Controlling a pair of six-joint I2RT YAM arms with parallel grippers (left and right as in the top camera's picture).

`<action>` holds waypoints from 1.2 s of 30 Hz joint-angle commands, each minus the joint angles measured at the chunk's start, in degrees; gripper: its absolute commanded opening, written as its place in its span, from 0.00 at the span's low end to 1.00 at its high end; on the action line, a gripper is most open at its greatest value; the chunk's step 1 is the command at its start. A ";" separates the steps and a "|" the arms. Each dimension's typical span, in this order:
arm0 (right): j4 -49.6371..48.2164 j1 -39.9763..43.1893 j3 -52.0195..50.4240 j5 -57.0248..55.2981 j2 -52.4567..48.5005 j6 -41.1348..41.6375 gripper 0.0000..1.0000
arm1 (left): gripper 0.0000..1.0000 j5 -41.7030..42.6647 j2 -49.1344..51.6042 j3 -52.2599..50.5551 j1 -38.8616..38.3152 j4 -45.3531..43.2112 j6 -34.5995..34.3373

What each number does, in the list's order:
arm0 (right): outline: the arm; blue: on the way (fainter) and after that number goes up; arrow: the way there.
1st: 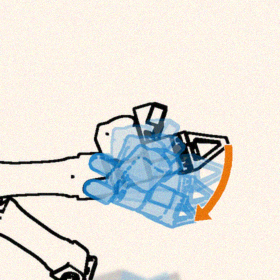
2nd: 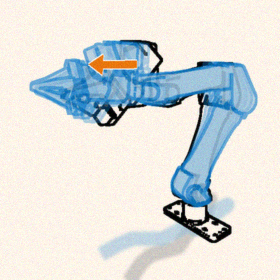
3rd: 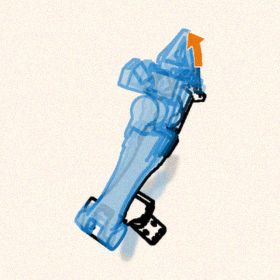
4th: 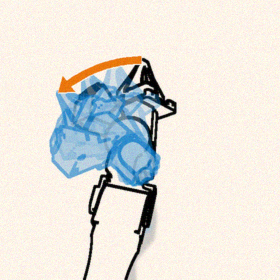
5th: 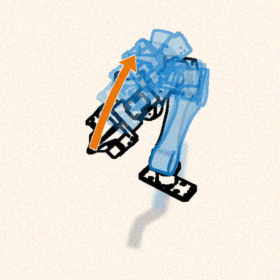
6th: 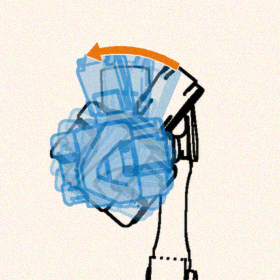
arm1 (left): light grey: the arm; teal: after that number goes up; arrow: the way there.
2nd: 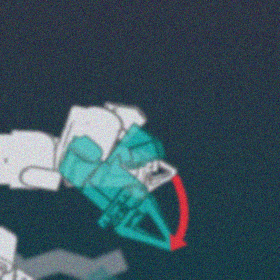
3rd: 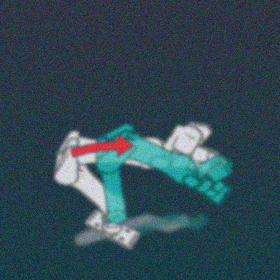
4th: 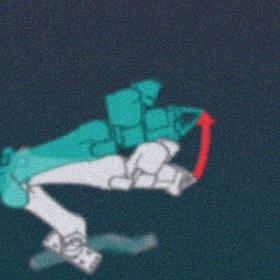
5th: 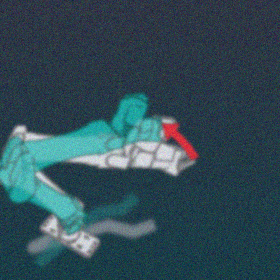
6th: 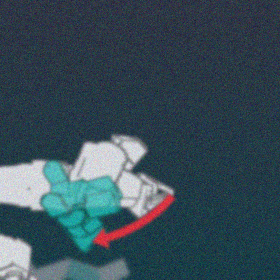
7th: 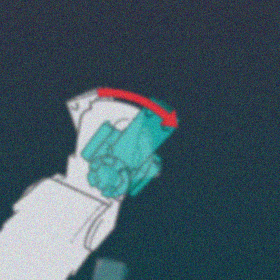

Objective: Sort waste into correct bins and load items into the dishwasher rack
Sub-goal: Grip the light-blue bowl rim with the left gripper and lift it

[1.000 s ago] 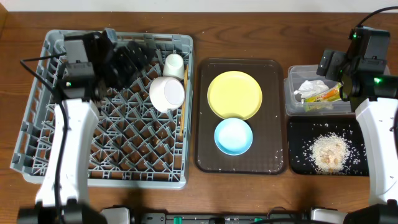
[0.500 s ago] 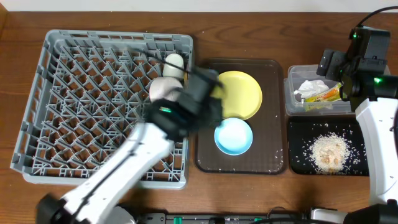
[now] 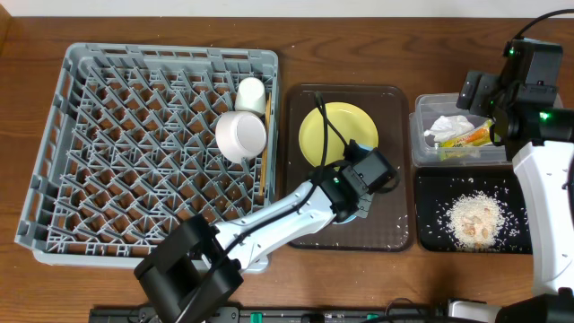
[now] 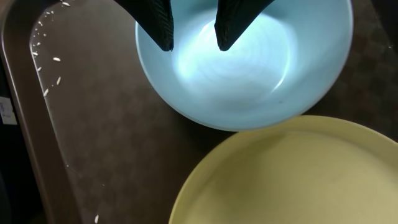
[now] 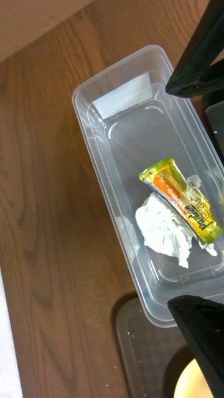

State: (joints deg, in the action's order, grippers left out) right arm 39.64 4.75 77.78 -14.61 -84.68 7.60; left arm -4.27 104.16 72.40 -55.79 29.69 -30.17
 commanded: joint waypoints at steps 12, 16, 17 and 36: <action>0.07 0.31 0.55 -0.13 0.70 0.50 0.99 | 0.27 -0.35 0.83 -0.57 -4.68 -1.14 -1.01; 0.07 0.31 0.55 -0.13 0.70 0.50 0.99 | 0.27 -0.26 3.10 -0.61 -4.76 -2.01 -1.70; 0.07 0.31 0.55 -0.13 0.70 0.50 0.99 | 0.27 -0.26 3.82 -0.61 -4.79 -2.16 -1.84; 0.07 0.31 0.55 -0.13 0.70 0.50 0.99 | 0.06 13.97 -8.76 -0.52 4.15 5.46 -1.88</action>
State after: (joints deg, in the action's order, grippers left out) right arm 39.62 4.75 77.78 -14.61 -84.68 7.60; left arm 0.43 101.27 72.12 -55.64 34.13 -31.53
